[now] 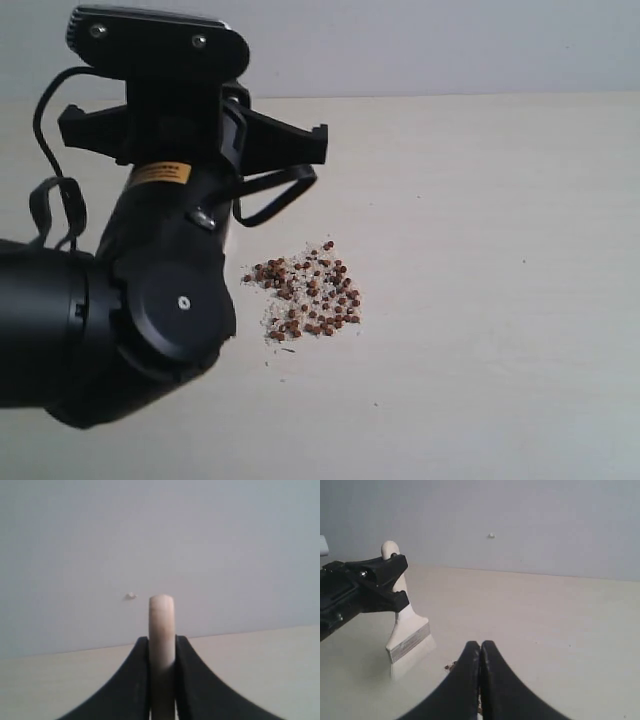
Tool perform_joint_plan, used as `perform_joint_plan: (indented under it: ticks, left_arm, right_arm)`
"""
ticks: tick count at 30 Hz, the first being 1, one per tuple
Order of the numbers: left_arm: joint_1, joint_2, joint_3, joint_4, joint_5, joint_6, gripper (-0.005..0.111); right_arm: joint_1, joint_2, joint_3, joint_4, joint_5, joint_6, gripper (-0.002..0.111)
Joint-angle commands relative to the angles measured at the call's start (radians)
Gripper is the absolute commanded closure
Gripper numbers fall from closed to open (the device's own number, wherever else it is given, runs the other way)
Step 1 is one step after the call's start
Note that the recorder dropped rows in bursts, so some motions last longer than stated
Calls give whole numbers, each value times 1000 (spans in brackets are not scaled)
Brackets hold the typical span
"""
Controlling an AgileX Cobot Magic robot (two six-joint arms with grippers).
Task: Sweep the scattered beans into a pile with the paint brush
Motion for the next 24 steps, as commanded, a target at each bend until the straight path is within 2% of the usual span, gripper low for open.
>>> perform_joint_plan:
  ticks: [1,4,6,10,16,19,24]
  left_arm:
    - [100,-9,-5,51,118,4,107]
    - [155,-9,-5,167,223,-31,107]
    - [167,-7,-3,239,217,-47,107]
    - [167,-7,27,351,133,-116,107]
    - [169,37,100,416,-16,-294,107]
    - [169,66,121,444,-16,-385,107]
    - [176,105,124,454,-16,-388,107]
  right_arm:
    - [2,-2,4,-1,-12,-1,108]
    - [2,-2,4,-1,-12,-1,108]
    - [2,-2,4,-1,-12,-1,108]
    - [2,-2,4,-1,-12,-1,108]
    - [2,-2,4,-1,-12,-1,108]
    - [2,-2,4,-1,-12,-1,108]
    - [2,-2,4,-1,-12,-1,108]
